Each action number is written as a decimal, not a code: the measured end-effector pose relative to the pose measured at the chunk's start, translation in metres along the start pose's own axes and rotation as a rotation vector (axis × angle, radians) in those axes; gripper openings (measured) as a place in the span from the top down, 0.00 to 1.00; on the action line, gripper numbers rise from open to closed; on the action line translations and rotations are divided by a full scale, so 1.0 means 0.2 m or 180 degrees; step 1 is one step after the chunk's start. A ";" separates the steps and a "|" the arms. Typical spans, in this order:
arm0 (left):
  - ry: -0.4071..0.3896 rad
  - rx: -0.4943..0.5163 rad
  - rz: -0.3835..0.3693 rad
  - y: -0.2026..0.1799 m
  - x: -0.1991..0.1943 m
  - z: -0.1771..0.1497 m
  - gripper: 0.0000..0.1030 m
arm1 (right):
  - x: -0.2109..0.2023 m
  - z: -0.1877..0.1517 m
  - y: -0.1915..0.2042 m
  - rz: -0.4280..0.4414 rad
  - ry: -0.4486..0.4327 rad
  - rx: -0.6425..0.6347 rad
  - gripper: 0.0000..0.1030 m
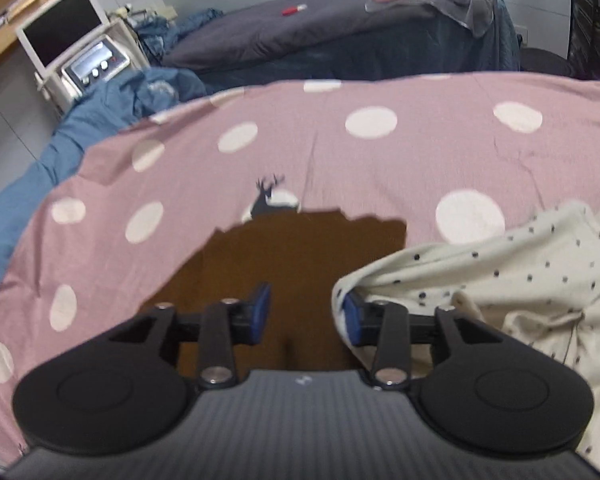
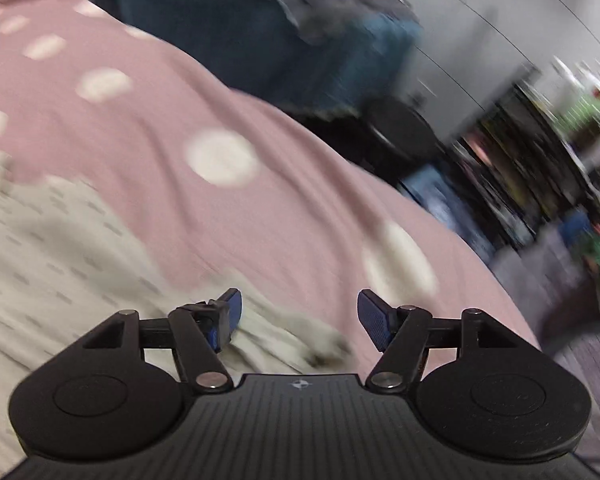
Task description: Fold small clothes
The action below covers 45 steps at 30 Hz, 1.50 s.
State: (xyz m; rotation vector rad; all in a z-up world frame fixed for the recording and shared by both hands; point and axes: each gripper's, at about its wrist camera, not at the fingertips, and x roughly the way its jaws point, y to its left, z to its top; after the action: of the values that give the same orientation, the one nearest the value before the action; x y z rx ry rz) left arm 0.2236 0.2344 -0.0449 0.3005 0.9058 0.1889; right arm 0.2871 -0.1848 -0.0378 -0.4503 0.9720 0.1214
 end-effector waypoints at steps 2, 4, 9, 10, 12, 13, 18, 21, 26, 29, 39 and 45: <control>-0.0194 0.0093 -0.0126 -0.11 -0.06 0.11 0.48 | 0.01 0.10 0.10 0.0537 -0.0217 -0.0039 0.00; -0.0285 0.0195 -0.0626 -0.20 -0.09 0.19 0.28 | 0.06 0.18 0.22 0.0897 -0.0197 -0.0180 0.00; -0.0306 0.0443 -0.1379 -0.48 -0.03 0.29 0.03 | 0.27 0.27 0.43 0.1002 0.0080 -0.0380 0.07; -0.0230 0.0524 -0.1406 -0.53 0.01 0.30 0.03 | 0.31 0.27 0.45 0.1025 0.0093 -0.0406 0.07; -0.0103 0.0623 -0.1458 -0.63 0.09 0.29 0.03 | 0.38 0.27 0.47 0.1034 0.0165 -0.0398 0.07; -0.0062 0.0625 -0.1507 -0.67 0.13 0.28 0.03 | 0.39 0.26 0.48 0.1076 0.0195 -0.0339 0.07; 0.0282 0.0658 -0.1635 -0.75 0.29 0.19 0.80 | 0.36 0.24 0.45 0.1294 0.0123 -0.0241 0.71; 0.0303 0.0351 -0.1712 -0.65 0.27 0.17 0.88 | 0.34 0.24 0.40 0.1374 0.0151 -0.0086 0.98; 0.0163 0.0237 -0.0827 -0.30 0.23 0.19 0.91 | 0.31 0.22 0.20 0.0922 0.0033 0.0264 0.98; 0.0289 -0.0038 -0.0368 -0.07 0.29 0.19 0.90 | 0.31 0.20 0.14 0.0867 0.0058 0.0280 1.00; -0.0098 -0.0085 -0.1048 -0.22 0.17 0.36 0.18 | 0.29 0.19 0.12 0.1111 -0.0066 0.0505 0.61; 0.0022 0.0317 -0.1770 -0.63 0.32 0.41 0.15 | 0.34 0.20 0.14 0.1217 0.0000 0.0557 0.28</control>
State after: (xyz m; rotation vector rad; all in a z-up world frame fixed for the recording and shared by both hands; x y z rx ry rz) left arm 0.3316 0.1206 -0.0871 0.1307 0.9745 -0.3694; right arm 0.3479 -0.1505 -0.0841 -0.0998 1.0508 0.3777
